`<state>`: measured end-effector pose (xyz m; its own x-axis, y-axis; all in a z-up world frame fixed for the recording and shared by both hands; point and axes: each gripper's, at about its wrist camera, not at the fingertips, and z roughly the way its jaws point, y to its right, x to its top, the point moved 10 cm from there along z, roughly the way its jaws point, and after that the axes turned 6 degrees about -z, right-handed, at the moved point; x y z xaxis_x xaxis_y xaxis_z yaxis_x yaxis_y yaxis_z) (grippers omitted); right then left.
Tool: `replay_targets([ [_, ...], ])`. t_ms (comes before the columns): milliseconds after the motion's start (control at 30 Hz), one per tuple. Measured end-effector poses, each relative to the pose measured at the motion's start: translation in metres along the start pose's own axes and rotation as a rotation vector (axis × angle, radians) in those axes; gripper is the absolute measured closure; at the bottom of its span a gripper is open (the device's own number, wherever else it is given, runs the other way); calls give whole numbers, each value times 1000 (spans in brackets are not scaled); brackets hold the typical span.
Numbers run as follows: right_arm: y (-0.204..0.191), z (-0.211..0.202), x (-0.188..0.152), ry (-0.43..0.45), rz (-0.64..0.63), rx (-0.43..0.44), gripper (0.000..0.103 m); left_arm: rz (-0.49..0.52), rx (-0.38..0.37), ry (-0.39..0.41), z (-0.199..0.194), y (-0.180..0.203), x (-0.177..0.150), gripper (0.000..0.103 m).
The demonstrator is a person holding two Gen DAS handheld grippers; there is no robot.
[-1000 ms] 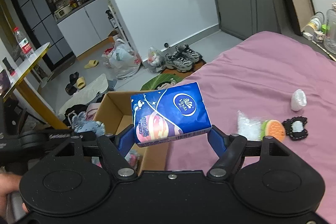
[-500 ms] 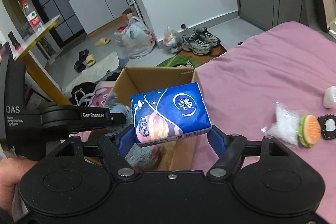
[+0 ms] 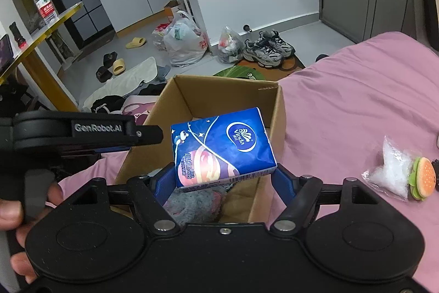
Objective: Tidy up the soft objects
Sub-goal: 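Open the left gripper over the box while the right gripper lowers the tissue pack into it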
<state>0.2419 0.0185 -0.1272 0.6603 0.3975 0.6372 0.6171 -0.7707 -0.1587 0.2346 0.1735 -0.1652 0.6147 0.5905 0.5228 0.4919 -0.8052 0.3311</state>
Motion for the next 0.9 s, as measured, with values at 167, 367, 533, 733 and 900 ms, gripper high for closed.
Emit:
replay_targets([
  [167,-8,2,0,0,-16,16,30,-1,9,10,-12,-5,3,57],
  [367,-9,-7,-5,-45,-11,10,12,6,24,35,-32,-11,7,53],
  [533,4,-22,-3,-37,41,15,11,5,55,57,-47,-16,9,44],
  [733,33,-37,-7,-52,103,-14,10,45,68,58,-58,-7,4,33],
  [900,48,-49,-7,-48,127,-19,10,65,81,43,-62,2,-4,31],
])
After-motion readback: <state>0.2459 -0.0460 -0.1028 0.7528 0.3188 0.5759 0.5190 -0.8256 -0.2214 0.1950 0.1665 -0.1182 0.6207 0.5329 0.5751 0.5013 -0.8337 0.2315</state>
